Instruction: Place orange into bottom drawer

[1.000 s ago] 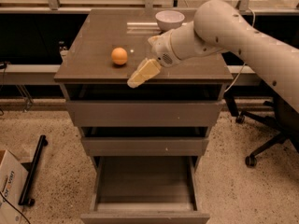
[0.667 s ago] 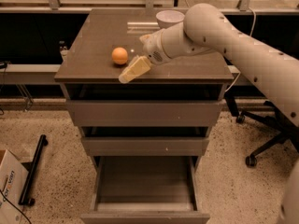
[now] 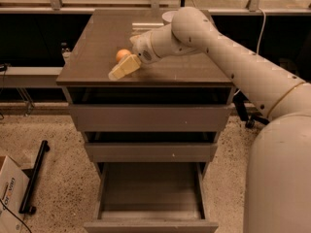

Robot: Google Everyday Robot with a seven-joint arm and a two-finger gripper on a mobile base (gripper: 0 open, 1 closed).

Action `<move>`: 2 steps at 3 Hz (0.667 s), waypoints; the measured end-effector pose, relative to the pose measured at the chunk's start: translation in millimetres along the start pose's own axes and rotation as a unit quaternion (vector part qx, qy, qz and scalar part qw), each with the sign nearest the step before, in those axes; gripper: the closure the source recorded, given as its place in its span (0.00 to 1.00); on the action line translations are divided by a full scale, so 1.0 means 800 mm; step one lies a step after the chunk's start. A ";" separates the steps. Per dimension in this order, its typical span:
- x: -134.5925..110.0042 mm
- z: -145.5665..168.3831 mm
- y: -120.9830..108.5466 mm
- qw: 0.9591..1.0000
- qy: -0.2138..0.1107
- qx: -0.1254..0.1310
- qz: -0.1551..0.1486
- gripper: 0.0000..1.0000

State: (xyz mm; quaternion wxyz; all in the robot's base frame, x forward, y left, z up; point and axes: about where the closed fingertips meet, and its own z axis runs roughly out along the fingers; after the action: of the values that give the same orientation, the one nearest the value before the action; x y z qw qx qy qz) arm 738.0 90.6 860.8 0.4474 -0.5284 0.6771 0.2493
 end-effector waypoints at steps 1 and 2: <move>0.001 0.022 -0.009 1.000 -0.001 -0.006 0.013 0.18; 0.012 0.028 -0.016 1.000 0.010 -0.002 0.023 0.41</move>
Offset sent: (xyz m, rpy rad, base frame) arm 0.0265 -0.0002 -0.0251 -0.0203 0.0654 -0.0572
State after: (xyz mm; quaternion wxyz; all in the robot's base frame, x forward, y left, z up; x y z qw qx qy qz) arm 756.8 99.8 843.8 0.4341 -0.5155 0.6932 0.2556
